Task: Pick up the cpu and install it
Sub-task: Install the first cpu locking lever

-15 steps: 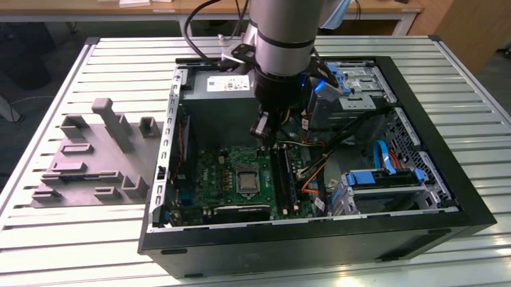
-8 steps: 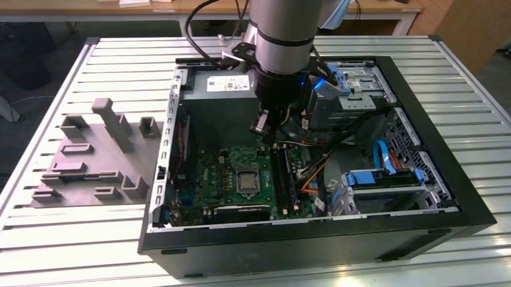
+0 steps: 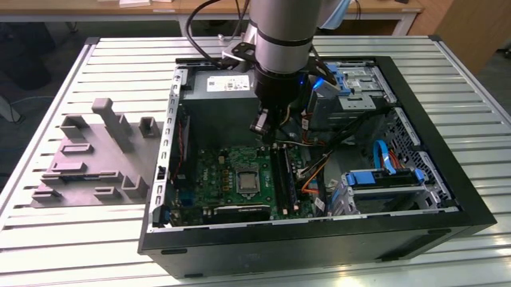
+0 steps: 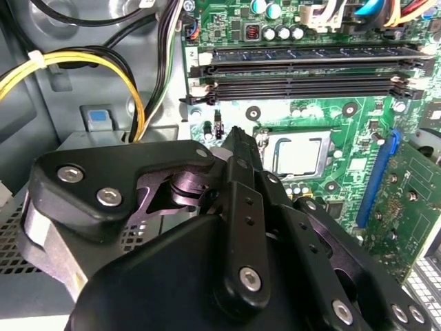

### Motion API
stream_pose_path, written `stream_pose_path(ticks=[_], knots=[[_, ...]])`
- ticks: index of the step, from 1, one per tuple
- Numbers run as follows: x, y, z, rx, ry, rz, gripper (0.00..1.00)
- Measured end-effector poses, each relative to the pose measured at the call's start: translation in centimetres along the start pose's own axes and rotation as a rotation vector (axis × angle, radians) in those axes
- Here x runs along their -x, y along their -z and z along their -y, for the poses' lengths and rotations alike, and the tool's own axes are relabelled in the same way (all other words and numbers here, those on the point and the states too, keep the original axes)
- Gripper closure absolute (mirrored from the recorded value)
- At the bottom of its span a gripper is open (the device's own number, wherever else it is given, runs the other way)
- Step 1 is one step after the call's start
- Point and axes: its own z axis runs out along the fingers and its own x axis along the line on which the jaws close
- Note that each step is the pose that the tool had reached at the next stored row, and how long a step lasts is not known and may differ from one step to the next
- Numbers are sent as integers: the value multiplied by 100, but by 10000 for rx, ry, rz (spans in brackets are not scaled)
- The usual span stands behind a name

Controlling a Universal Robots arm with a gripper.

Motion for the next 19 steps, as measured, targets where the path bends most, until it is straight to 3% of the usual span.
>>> stream_pose_path(ticks=[11,17,19], knots=[[2,-38,-37,-10,49,-13,89],[-7,-39,-37,-201,247,-307,89],[-22,-39,-34,-211,284,-322,89]])
